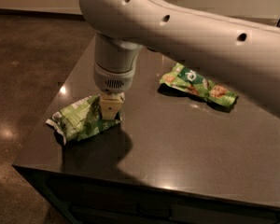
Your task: Move green jalapeno chip bag near coke can
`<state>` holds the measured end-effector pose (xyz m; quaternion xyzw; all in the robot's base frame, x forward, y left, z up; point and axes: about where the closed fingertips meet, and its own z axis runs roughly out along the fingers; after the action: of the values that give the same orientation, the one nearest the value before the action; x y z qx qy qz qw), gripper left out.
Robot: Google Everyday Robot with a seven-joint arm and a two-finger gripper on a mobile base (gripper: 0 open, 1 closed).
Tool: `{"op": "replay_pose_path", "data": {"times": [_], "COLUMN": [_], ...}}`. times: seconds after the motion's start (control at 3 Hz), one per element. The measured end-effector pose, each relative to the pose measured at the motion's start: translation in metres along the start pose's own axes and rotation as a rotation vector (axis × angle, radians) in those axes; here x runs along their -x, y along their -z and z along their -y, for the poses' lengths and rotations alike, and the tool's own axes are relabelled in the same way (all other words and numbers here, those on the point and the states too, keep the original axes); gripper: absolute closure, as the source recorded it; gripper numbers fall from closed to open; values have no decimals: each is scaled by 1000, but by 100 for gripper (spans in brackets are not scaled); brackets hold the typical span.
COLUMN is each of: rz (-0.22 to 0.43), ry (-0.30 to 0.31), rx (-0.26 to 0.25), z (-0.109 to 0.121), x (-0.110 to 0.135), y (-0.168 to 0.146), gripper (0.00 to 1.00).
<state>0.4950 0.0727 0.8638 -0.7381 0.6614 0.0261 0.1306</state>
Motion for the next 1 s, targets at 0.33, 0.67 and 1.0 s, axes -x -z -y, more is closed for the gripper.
{"op": "replay_pose_path", "data": {"times": [0.33,0.67,1.0], "rz": [-2,-10,-26], "ry": [-45,-151,-283], "rx": [-45,-118,-183], "z": [33,86,137], "x": [0,-18,-52], "y": [16,36,48], "gripper": [89,100,100]}}
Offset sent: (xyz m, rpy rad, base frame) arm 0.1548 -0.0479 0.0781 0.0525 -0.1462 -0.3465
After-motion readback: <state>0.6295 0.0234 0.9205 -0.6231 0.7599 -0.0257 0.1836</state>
